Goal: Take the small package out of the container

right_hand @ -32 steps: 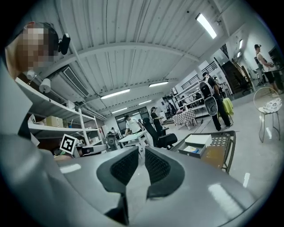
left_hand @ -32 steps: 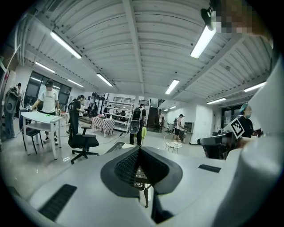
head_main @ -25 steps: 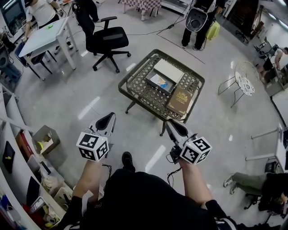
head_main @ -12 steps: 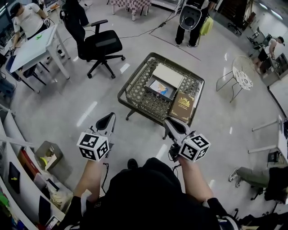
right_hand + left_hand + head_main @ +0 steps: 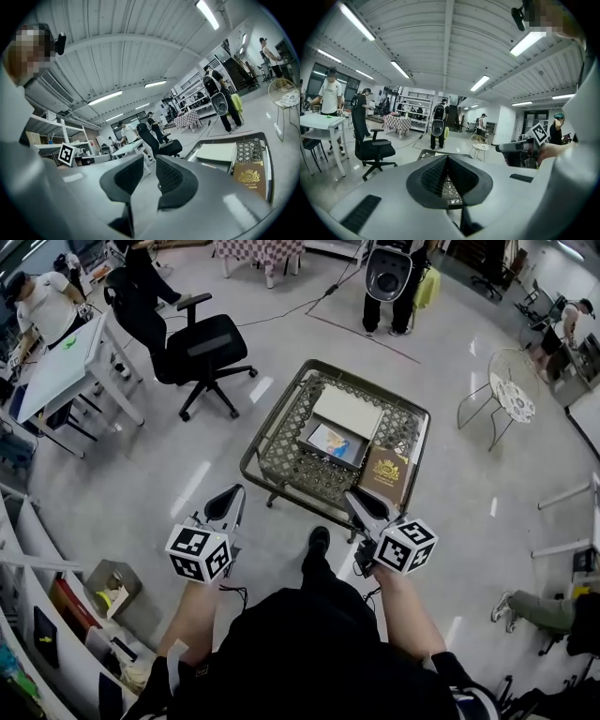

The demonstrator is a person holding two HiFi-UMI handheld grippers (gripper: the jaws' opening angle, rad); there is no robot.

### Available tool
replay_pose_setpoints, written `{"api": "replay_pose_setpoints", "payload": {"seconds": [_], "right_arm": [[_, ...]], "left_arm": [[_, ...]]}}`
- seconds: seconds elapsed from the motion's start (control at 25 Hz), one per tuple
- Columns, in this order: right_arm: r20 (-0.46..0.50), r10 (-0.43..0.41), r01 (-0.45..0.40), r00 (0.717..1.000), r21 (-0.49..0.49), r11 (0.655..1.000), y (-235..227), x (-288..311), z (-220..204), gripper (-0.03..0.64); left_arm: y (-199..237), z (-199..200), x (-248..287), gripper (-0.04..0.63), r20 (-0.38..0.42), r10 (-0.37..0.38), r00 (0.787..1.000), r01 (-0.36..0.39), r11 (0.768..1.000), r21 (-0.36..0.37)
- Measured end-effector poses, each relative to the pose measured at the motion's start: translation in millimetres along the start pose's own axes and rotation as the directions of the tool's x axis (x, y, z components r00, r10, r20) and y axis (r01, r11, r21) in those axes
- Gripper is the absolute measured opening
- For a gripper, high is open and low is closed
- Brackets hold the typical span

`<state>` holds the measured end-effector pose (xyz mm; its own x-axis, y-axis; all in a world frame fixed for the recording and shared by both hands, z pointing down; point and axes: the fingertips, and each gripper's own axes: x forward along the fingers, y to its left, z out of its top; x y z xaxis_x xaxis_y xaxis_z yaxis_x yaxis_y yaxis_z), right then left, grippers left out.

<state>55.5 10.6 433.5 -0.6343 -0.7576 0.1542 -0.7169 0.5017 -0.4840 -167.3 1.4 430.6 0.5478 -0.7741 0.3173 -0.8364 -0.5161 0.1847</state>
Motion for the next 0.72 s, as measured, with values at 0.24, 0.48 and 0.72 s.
{"api": "replay_pose_setpoints", "payload": {"seconds": [0.24,0.48,0.72], "right_arm": [[-0.039,0.008,-0.006,0.999,0.037,0.999,-64,53,18,0.129],[-0.097,0.017,-0.010,0.995,0.073,0.997,-117,96,36,0.172],[-0.174,-0.012,0.024,0.985,0.066,0.998,-150,117,31,0.217]], "left_arm": [[19,21,81,0.006,-0.030,-0.005,1.000,0.005,1.000,-0.009],[37,40,154,0.006,-0.077,-0.001,0.997,-0.002,0.999,-0.038],[38,51,199,0.006,-0.088,-0.034,0.996,0.031,0.999,-0.037]]}}
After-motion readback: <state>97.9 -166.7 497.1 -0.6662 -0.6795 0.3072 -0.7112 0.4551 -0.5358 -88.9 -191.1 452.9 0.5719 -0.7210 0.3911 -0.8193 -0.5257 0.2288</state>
